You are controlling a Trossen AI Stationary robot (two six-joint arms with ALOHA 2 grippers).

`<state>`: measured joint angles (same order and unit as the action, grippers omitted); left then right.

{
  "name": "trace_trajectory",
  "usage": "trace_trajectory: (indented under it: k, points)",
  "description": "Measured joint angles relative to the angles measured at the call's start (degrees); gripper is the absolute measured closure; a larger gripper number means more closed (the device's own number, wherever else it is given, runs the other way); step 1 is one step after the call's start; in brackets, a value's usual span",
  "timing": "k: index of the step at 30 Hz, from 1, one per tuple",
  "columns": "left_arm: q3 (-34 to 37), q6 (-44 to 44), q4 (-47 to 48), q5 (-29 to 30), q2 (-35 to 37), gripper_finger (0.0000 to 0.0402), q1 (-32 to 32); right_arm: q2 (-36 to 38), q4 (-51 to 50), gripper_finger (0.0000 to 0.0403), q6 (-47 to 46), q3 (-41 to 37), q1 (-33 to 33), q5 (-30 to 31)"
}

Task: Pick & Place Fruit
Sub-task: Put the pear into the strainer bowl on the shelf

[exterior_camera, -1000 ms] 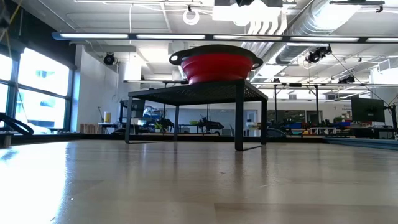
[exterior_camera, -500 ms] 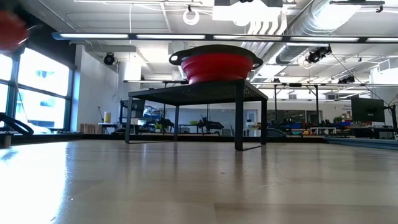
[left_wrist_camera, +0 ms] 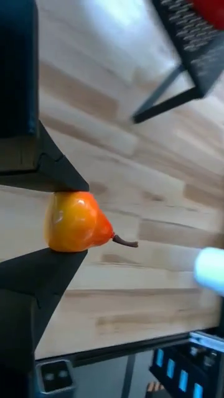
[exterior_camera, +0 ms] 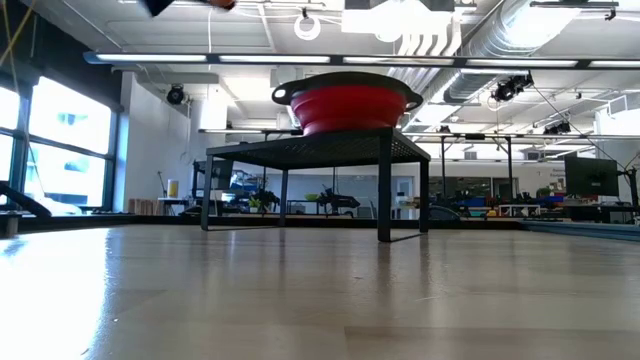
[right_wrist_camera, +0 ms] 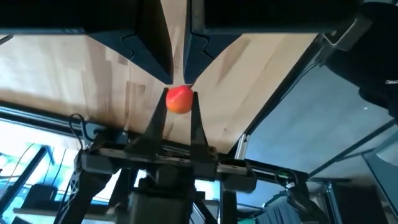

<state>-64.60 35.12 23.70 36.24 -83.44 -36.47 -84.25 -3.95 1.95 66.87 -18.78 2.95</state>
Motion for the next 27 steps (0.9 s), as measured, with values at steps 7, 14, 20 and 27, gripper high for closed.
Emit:
trace_trajectory:
  k: [7,14,20,27]
  points:
    - [-6.7,-10.1,0.3,-1.2,0.0,0.027,5.2,0.5,-0.5,0.0372,0.4,0.0,-0.1,1.3]
    - [-10.5,-18.9,0.5,-1.6,0.0,0.027,9.5,7.2,-5.6,0.0372,2.7,0.0,-5.3,15.0]
    - [-10.9,-20.4,-2.6,-8.4,0.0,0.027,14.3,9.5,-5.9,0.0372,3.6,0.0,-11.1,19.7]
    - [-10.9,-21.4,-4.8,-10.8,0.0,0.027,16.6,6.7,-2.6,0.0372,2.8,-3.1,-18.8,38.0]
